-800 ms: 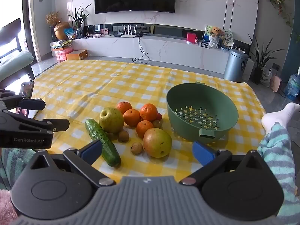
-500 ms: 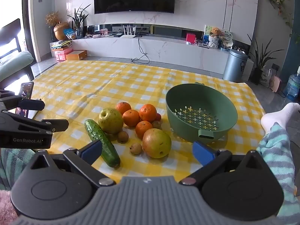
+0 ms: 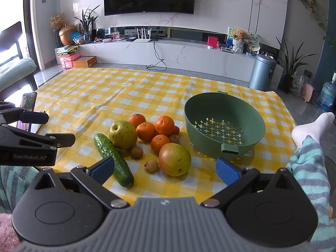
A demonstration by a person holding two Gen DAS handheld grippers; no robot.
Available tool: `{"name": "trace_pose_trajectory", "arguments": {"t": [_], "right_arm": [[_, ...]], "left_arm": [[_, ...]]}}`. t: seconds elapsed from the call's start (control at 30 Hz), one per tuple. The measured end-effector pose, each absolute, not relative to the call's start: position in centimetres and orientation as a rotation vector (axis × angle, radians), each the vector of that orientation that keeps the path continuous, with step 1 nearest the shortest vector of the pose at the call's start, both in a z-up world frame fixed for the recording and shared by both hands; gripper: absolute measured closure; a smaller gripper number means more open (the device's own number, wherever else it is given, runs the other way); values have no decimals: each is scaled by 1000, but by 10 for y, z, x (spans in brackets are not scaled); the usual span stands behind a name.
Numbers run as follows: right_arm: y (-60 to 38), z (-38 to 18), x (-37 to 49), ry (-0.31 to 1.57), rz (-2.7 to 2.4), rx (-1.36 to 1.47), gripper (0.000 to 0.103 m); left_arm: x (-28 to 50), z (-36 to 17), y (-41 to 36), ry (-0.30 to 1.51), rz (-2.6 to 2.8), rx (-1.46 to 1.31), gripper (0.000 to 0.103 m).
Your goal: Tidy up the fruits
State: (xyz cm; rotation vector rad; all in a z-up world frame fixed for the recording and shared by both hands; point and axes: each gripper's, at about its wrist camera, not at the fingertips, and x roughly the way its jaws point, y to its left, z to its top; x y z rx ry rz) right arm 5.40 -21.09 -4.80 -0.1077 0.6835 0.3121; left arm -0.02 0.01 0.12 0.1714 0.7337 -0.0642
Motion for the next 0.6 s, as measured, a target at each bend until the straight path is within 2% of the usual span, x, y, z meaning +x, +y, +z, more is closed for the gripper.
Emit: {"name": "trace_pose_trajectory", "arguments": {"t": [0.6], "right_arm": [[-214, -49, 54, 687, 309, -104, 4]], "left_arm": [[0, 1, 0, 735, -64, 171, 16]]}}
